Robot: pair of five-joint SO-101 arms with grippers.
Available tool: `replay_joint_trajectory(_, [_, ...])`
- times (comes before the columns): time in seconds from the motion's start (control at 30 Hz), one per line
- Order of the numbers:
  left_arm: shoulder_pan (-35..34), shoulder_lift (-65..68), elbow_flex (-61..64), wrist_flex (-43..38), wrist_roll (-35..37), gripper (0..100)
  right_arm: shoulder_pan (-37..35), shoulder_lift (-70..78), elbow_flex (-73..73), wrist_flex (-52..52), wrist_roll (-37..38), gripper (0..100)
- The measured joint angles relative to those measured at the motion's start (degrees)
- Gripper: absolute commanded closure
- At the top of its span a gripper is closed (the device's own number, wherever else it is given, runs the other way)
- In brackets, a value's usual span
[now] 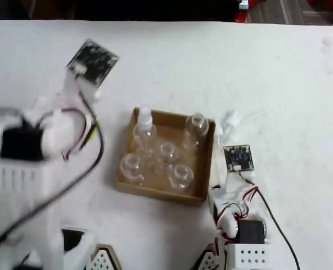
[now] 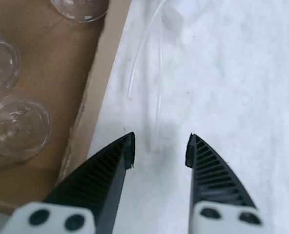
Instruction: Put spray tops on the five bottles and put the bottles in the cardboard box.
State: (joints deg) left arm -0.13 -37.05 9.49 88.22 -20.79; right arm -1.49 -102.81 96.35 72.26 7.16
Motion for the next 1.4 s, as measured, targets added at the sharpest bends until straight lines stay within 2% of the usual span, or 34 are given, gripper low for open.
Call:
replay_joint_trajectory(0.17, [3.2,-18.2,13.5,-18.7,14.8,98,0.0,0.0,0.0,0.0,0.0,84.7])
replay_joint_trajectory(0.27, [4.9,-27.9,18.7,-26.7,23.7,98,0.1,0.0,0.0,0.0,0.0,84.7])
replay_joint_trajectory(0.43, [9.8,-40.1,23.4,-35.3,27.8,98,0.1,0.0,0.0,0.0,0.0,84.7])
replay_joint_trajectory(0.7, [10.9,-54.1,33.2,-37.2,36.8,98,0.1,0.0,0.0,0.0,0.0,84.7])
replay_joint_trajectory(0.93, [11.4,-66.1,52.0,-47.3,37.5,98,0.1,0.0,0.0,0.0,0.0,84.7])
replay_joint_trajectory(1.03, [11.4,-67.3,55.7,-50.0,37.5,98,0.0,0.0,0.0,0.0,0.0,84.7])
replay_joint_trajectory(1.23, [14.2,-67.8,55.6,-49.6,37.8,98,0.0,0.0,0.0,0.0,0.0,84.7])
replay_joint_trajectory(1.4, [18.3,-68.0,51.6,-42.7,38.0,98,0.1,0.0,0.0,0.0,0.0,84.7])
